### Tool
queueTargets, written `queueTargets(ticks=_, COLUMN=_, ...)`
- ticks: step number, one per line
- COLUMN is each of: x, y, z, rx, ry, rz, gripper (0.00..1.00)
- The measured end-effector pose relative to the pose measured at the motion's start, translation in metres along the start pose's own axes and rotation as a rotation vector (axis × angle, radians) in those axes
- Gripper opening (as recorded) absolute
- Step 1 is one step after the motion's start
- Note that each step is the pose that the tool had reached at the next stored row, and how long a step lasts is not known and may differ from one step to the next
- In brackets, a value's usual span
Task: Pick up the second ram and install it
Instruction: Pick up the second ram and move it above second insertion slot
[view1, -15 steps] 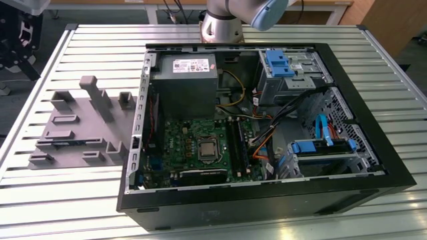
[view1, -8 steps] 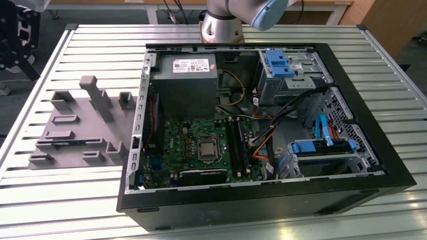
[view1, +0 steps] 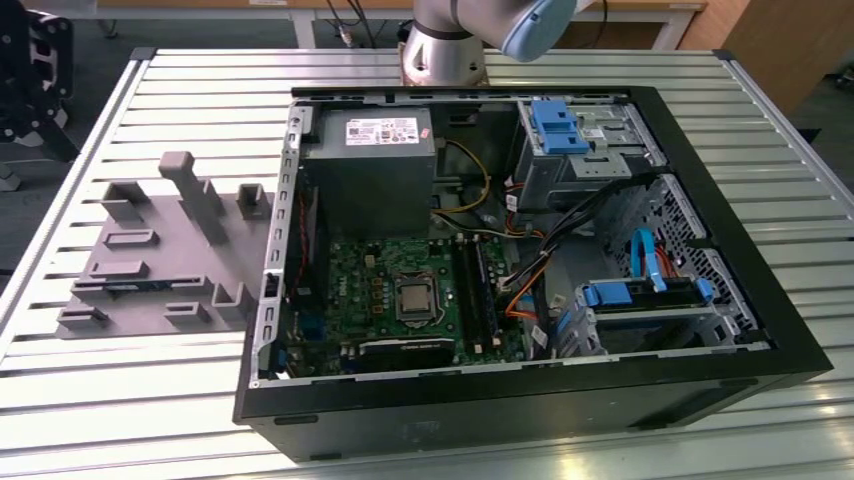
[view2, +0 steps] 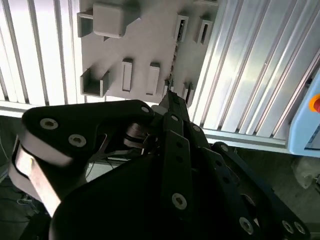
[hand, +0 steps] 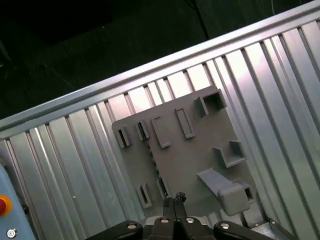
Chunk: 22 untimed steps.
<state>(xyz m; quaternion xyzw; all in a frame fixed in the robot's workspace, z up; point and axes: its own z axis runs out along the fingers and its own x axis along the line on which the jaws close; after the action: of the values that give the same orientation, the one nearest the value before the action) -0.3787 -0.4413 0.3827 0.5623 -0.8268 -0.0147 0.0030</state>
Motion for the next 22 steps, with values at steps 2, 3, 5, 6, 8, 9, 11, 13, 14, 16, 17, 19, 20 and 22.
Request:
queueTargets(ticks=2, x=0.0, y=0.0, z=0.0002, rx=-0.0002, ry=0.0008, rz=-0.031, gripper=0.11)
queueTargets(ticks=3, x=0.0, y=0.0, z=0.0004, rx=-0.0003, ry=0.0014, rz=-0.049, gripper=0.11)
queueTargets(ticks=5, x=0.0, y=0.0, z=0.0006, rx=-0.0008, ry=0.0025, rz=-0.084, gripper=0.11)
queueTargets(ticks=6, x=0.0, y=0.0, z=0.0009, rx=-0.0009, ry=0.003, rz=-0.102, gripper=0.11)
queueTargets(ticks=8, x=0.0, y=0.0, z=0.0013, rx=-0.0014, ry=0.0041, rz=-0.138, gripper=0.11)
queueTargets(ticks=9, x=0.0001, y=0.0, z=0.0016, rx=-0.0016, ry=0.0046, rz=-0.157, gripper=0.11)
queueTargets(ticks=11, x=0.0001, y=0.0, z=0.0022, rx=-0.002, ry=0.0055, rz=-0.193, gripper=0.11)
queueTargets(ticks=13, x=0.0001, y=0.0, z=0.0028, rx=-0.0024, ry=0.0065, rz=-0.23, gripper=0.11)
queueTargets(ticks=14, x=0.0001, y=0.0, z=0.0031, rx=-0.0026, ry=0.0071, rz=-0.248, gripper=0.11)
queueTargets(ticks=16, x=0.0001, y=0.0, z=0.0037, rx=-0.0031, ry=0.0081, rz=-0.284, gripper=0.11)
queueTargets(ticks=17, x=0.0001, y=-0.0001, z=0.0039, rx=-0.0032, ry=0.0085, rz=-0.302, gripper=0.11)
queueTargets(ticks=19, x=0.0001, y=0.0, z=0.0041, rx=-0.0037, ry=0.0094, rz=-0.331, gripper=0.11)
queueTargets(ticks=20, x=0.0001, y=0.0, z=0.0041, rx=-0.0037, ry=0.0095, rz=-0.333, gripper=0.11)
queueTargets(ticks=22, x=0.0001, y=0.0, z=0.0042, rx=-0.0036, ry=0.0094, rz=-0.333, gripper=0.11)
